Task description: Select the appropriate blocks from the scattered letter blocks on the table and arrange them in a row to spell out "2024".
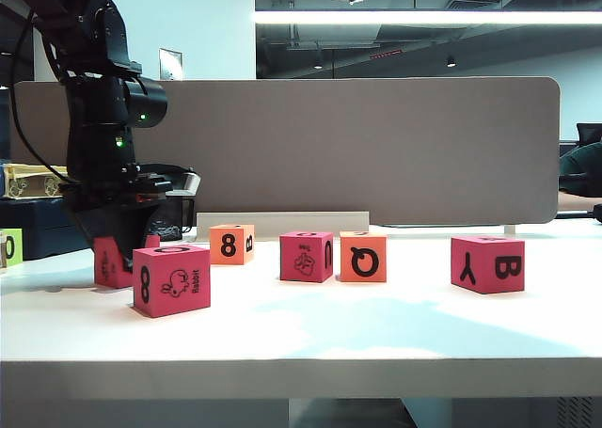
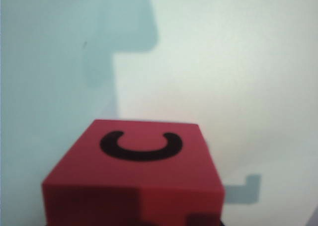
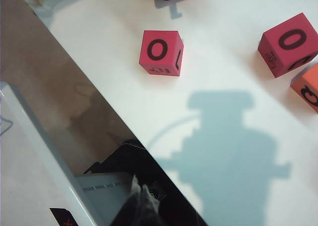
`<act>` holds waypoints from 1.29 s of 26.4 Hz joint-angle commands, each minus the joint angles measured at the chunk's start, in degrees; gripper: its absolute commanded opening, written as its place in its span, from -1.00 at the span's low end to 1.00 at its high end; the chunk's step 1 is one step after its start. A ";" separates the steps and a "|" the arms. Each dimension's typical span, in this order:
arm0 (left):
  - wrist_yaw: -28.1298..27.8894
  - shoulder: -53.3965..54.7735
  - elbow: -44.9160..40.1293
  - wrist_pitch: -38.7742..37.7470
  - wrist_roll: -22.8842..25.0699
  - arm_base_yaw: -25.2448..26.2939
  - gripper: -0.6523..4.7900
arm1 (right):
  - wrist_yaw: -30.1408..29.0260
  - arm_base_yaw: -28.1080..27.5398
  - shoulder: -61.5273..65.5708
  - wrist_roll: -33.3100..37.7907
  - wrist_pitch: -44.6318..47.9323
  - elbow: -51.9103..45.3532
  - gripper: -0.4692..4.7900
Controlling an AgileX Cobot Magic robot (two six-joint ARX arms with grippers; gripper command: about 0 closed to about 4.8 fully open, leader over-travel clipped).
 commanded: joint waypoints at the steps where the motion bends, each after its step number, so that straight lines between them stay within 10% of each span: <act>1: 0.35 -0.15 0.22 0.76 0.09 -0.70 -0.01 | 0.94 0.07 -0.20 0.02 0.90 0.22 -0.83; 34: 4.44 -0.11 0.39 13.25 6.03 -12.04 0.03 | 2.62 0.07 -0.17 0.02 1.09 0.22 -0.83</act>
